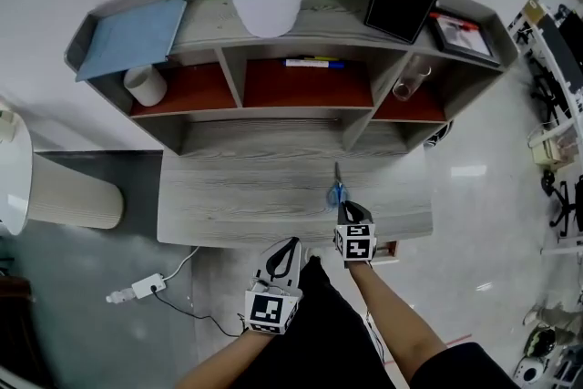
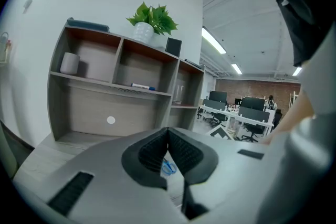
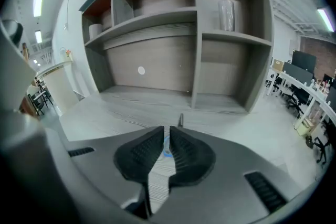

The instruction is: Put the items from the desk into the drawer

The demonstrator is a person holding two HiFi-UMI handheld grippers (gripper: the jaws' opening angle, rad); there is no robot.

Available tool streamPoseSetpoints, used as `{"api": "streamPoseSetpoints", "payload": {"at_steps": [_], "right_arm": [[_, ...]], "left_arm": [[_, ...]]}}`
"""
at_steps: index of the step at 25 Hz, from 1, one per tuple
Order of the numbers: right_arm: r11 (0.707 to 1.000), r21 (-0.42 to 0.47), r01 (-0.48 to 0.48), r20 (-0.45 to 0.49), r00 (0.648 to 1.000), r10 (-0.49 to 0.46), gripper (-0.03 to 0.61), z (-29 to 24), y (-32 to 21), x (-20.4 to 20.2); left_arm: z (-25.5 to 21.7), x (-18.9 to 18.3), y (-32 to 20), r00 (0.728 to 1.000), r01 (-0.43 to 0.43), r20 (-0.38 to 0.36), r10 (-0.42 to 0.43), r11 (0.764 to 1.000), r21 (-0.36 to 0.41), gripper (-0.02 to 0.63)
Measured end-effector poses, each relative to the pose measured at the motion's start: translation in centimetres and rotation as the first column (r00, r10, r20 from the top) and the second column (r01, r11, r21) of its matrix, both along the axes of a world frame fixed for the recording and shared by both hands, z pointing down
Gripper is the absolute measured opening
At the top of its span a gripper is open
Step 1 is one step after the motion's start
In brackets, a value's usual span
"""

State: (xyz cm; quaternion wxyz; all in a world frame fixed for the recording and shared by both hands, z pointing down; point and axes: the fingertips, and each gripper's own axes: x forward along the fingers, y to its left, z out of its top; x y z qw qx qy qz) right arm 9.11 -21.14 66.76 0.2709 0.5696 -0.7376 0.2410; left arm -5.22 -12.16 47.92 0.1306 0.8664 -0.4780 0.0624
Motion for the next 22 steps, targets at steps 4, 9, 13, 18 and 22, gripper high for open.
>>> {"api": "streamPoseSetpoints", "payload": {"at_steps": [4,9,13,18,22], "right_arm": [[0.998,-0.059,-0.003,0.006,1.000,0.003,0.080,2.8,-0.9,0.4],[0.991,-0.132,-0.010,0.007,1.000,0.011,0.080,6.2,-2.0,0.9],[0.981,-0.187,-0.043,0.004,0.999,0.045,0.083,8.5,-2.9,1.2],[0.970,-0.239,-0.048,-0.004,0.999,0.048,0.095,10.6,-3.2,1.0],[0.962,-0.267,-0.049,-0.018,0.999,0.045,0.095,11.5,-3.2,1.0]], "left_arm": [[0.7,0.0,-0.9,1.000,0.017,0.018,-0.017,0.999,-0.026,0.014],[1.8,0.1,-1.6,0.999,0.027,0.037,-0.025,0.998,-0.057,0.012],[2.5,0.2,-1.9,0.998,0.033,0.058,-0.029,0.997,-0.072,0.014],[3.1,0.3,-2.1,0.997,0.053,0.065,-0.048,0.995,-0.087,0.014],[3.4,0.0,-2.5,0.995,0.075,0.066,-0.069,0.992,-0.099,0.014]]}}
